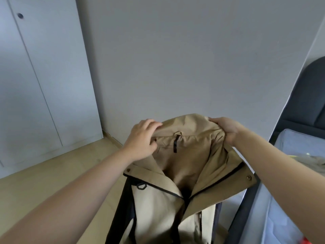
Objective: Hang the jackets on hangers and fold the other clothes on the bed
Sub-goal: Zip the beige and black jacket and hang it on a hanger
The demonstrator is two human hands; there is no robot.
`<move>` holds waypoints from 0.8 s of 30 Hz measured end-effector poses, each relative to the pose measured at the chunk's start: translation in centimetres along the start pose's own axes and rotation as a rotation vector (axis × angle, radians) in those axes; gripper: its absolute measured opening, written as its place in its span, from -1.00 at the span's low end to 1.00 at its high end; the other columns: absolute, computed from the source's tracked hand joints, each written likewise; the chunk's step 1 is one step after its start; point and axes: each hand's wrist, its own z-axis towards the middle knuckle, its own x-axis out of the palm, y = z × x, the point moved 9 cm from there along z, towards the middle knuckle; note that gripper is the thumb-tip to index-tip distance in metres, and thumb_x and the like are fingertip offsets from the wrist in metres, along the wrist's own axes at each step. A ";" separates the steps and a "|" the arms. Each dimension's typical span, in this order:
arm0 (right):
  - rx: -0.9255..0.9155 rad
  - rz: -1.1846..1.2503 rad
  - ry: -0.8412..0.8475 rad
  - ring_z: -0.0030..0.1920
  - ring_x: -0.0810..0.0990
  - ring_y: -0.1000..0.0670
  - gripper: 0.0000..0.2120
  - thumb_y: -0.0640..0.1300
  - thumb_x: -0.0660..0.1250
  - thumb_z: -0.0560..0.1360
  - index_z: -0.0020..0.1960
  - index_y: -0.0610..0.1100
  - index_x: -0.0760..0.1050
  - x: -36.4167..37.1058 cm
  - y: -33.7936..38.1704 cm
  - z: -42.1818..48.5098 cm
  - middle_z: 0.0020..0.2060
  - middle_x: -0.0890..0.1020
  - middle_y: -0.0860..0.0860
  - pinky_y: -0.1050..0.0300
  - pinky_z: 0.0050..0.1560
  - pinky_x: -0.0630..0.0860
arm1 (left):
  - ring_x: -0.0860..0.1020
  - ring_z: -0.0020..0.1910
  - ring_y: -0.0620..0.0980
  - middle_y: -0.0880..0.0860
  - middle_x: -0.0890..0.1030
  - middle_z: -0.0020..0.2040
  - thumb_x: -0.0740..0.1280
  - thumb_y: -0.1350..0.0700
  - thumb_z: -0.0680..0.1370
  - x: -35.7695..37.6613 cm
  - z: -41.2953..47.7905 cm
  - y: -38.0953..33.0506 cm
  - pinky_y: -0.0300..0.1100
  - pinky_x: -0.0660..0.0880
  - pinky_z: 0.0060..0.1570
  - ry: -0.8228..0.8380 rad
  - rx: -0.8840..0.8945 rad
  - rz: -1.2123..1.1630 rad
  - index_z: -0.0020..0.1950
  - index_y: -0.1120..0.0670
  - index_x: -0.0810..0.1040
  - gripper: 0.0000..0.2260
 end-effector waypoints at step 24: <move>-0.066 0.173 0.327 -0.24 0.68 -0.13 -0.60 0.02 0.23 0.48 -0.25 -0.26 0.66 3.2 0.4 -4.2 -0.24 0.66 -0.18 -0.03 -0.22 0.64 | 0.57 -0.21 -0.06 -0.08 0.60 -0.14 0.16 0.23 0.55 8.2 0.0 -5.5 -0.21 0.44 -0.20 0.241 -0.213 -0.464 0.11 -0.05 0.58 -0.71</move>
